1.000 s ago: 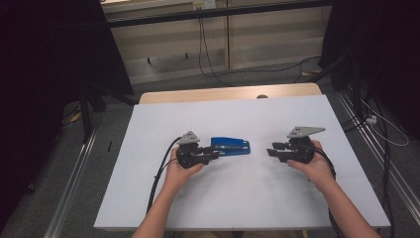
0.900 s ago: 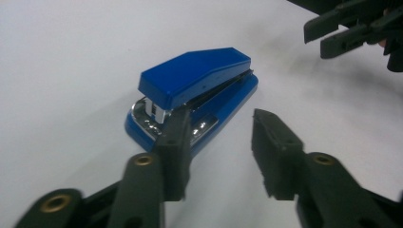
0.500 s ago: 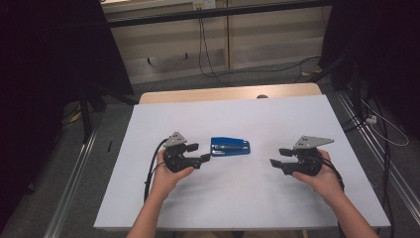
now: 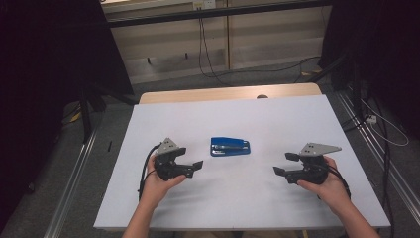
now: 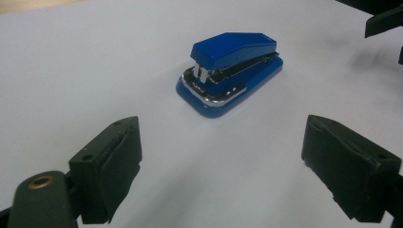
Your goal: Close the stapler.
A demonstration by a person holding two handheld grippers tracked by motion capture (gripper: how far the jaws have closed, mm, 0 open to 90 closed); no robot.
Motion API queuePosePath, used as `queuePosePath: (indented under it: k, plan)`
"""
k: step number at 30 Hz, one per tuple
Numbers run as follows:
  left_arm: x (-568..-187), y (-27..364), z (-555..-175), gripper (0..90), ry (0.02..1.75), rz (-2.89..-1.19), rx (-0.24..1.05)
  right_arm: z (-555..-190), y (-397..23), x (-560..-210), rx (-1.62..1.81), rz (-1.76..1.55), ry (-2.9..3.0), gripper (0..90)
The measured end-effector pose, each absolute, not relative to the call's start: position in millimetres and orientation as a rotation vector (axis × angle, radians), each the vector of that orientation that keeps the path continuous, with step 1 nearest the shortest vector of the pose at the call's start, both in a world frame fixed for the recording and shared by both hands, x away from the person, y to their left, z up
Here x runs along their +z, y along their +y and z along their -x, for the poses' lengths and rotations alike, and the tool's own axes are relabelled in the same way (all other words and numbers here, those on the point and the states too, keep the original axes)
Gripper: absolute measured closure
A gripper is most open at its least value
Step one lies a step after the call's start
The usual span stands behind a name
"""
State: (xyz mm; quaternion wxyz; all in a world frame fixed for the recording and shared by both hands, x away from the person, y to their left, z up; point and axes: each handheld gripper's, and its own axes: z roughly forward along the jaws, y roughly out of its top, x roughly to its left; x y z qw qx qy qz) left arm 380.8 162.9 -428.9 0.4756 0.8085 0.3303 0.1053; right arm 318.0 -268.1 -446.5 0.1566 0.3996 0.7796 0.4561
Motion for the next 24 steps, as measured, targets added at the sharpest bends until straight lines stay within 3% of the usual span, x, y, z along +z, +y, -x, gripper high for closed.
queuePosePath:
  k: [24]
  plan:
    - [-430.7, 215.8, -360.2, 10.9, 0.868, -1.955, 0.3, -295.3, -284.3, -450.4, 1.273, -1.145, 2.217, 20.8]
